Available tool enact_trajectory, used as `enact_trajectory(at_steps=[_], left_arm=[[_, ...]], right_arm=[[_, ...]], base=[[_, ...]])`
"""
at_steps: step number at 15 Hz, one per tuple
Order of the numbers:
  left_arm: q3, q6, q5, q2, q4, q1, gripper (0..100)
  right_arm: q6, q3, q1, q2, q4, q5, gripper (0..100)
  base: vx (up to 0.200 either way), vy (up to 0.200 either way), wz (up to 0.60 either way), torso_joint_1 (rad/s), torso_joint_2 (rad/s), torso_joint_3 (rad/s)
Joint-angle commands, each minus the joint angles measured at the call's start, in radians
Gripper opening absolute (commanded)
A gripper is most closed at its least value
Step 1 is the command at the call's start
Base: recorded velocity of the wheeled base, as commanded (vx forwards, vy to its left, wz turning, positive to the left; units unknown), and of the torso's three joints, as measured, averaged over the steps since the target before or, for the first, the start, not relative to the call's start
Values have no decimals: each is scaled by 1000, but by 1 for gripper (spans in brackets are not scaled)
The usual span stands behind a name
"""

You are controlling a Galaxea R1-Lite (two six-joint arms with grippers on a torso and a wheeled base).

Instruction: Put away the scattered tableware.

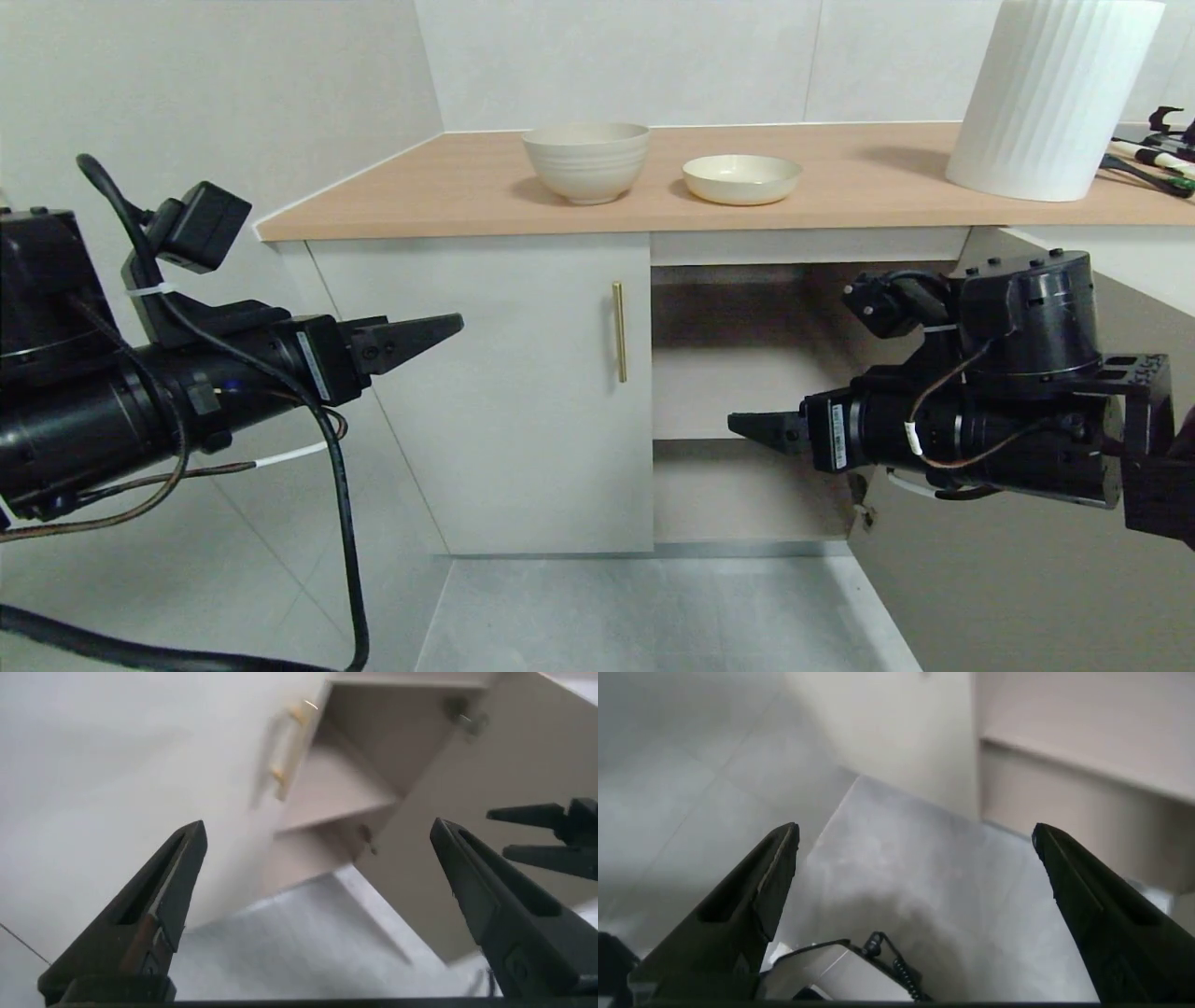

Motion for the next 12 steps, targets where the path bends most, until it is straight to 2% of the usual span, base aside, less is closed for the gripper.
enact_trajectory(at_steps=[1, 6, 12], left_arm=[[0, -1, 0, 1, 0, 1, 100], [2, -1, -1, -1, -2, 1, 100], [8, -1, -6, -45, 7, 1, 100]], right_arm=[[0, 2, 1, 1, -1, 1, 100], [-5, 9, 5, -2, -1, 2, 100], [-22, 20, 13, -13, -1, 7, 100]], base=[[200, 0, 0, 2, -7, 7], [200, 0, 0, 4, 3, 1], [0, 0, 0, 0, 0, 0]])
